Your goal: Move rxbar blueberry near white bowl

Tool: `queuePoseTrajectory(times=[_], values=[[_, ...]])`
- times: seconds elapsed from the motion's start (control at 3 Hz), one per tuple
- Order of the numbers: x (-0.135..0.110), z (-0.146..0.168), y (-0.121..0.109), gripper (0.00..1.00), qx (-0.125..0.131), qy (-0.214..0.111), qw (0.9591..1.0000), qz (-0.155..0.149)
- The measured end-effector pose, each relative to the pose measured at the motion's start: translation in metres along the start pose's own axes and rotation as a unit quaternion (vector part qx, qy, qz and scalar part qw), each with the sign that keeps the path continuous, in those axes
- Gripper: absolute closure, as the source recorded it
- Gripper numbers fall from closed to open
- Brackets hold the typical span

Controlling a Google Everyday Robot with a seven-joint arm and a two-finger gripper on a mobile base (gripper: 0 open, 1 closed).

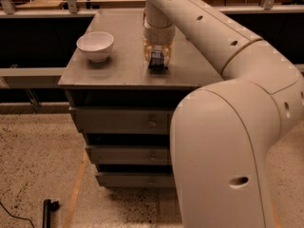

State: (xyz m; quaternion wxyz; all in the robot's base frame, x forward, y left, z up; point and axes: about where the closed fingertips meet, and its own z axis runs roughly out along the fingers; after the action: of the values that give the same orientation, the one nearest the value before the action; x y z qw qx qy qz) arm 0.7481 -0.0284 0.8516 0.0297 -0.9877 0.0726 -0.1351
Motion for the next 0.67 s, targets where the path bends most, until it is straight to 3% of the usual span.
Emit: queuePoseTrajectory(times=[0.33,0.67], values=[[0.002,-0.032,-0.022,1.0,0.062,0.004,0.9981,0.006],[0.006,-0.048,-0.04,1.0,0.103,0.004,0.9946,0.018]])
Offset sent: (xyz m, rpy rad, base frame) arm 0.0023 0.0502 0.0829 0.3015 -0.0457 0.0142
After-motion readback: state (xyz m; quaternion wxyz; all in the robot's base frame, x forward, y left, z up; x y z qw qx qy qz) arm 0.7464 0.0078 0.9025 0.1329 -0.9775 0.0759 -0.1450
